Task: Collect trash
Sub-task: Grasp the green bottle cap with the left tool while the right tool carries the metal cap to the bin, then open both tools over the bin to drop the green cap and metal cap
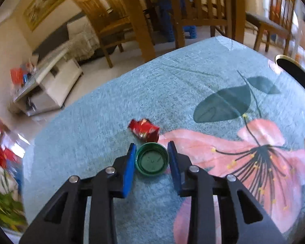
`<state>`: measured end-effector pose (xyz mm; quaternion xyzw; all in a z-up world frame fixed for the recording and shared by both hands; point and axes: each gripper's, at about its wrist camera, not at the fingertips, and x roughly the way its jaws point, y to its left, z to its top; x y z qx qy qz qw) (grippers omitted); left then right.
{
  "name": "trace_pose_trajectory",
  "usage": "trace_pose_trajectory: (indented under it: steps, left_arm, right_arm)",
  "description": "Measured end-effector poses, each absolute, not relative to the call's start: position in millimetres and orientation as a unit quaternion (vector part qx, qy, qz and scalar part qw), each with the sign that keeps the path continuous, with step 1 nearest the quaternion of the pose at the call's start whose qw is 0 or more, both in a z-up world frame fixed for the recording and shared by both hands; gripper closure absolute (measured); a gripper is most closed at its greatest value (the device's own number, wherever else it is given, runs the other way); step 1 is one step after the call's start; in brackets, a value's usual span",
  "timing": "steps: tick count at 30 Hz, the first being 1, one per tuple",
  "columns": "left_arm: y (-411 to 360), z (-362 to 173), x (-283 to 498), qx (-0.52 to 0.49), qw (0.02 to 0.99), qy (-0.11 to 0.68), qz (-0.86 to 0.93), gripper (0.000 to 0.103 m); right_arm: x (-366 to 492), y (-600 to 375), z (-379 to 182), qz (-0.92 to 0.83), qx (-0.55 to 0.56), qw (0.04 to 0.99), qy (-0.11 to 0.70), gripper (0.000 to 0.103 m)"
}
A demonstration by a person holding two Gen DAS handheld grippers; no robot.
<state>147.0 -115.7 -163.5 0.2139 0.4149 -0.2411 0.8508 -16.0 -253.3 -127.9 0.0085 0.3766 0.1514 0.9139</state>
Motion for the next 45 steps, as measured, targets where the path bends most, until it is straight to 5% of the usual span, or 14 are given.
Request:
trace_pose_trajectory:
  steps: [21,29,39,41,43,45]
  left_arm:
    - [-45.7,-142.7,124.7,0.114,0.867,0.430,-0.226,0.071]
    - [-116.4,-110.3,90.2,0.134,0.856,0.391,-0.310,0.071]
    - [-317.6,-94.7,44.8,0.186,0.791,0.352,-0.465,0.071]
    - [-363.4,-99.7,29.3,0.201,0.773,0.348,-0.491,0.071]
    - [-401.8,-107.6,16.9,0.213,0.758,0.348,-0.508,0.071]
    - [-433.6,-119.8,8.0,0.222,0.746,0.352,-0.520,0.071]
  right_arm:
    - [-32.2,-306.9,-128.0,0.101,0.038,0.924,0.366,0.087]
    - [-61.7,-383.0,-115.9,-0.003,0.035,0.934,0.355,0.087]
    - [-97.5,-491.2,-96.9,-0.117,0.043,0.927,0.354,0.086]
    - [-94.9,-501.8,-109.7,-0.129,0.040,0.918,0.372,0.075]
    - [-92.4,-512.6,-122.9,-0.136,0.040,0.908,0.394,0.032]
    - [-97.1,-519.8,-126.0,-0.145,0.037,0.907,0.393,0.032]
